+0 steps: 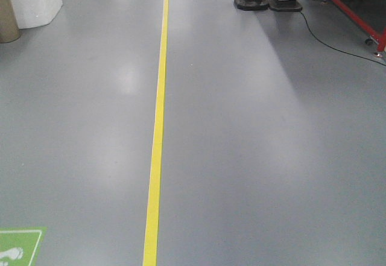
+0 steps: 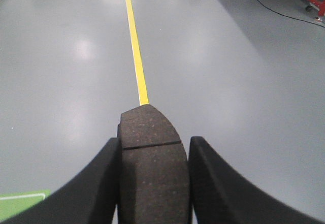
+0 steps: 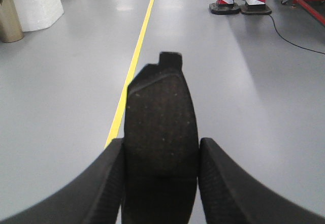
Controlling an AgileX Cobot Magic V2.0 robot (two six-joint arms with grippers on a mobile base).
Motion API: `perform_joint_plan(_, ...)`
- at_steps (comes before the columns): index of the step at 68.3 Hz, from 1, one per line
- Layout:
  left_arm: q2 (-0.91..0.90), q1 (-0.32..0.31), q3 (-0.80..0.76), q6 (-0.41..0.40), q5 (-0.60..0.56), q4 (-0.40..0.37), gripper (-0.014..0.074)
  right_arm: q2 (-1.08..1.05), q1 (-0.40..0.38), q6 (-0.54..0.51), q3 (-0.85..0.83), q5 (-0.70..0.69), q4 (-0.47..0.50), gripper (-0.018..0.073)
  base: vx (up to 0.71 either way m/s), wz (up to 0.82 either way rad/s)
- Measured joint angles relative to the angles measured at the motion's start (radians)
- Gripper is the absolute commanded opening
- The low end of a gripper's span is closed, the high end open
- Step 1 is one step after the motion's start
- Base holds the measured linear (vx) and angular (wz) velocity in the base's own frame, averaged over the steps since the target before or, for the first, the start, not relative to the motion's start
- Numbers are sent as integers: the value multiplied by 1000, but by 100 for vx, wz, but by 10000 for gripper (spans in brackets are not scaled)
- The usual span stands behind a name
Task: Move and align brake pads A on conveyor
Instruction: 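Turn the base away from the table holding both pads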
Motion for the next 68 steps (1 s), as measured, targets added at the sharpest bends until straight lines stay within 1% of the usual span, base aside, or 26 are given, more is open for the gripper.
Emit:
perform_joint_plan(30, 0, 0, 0, 0, 0, 0, -6, 0, 0, 0, 0, 0, 0, -10, 51, 1)
perform_joint_plan(68, 0, 0, 0, 0, -1, 0, -6, 0, 0, 0, 0, 0, 0, -10, 62, 5)
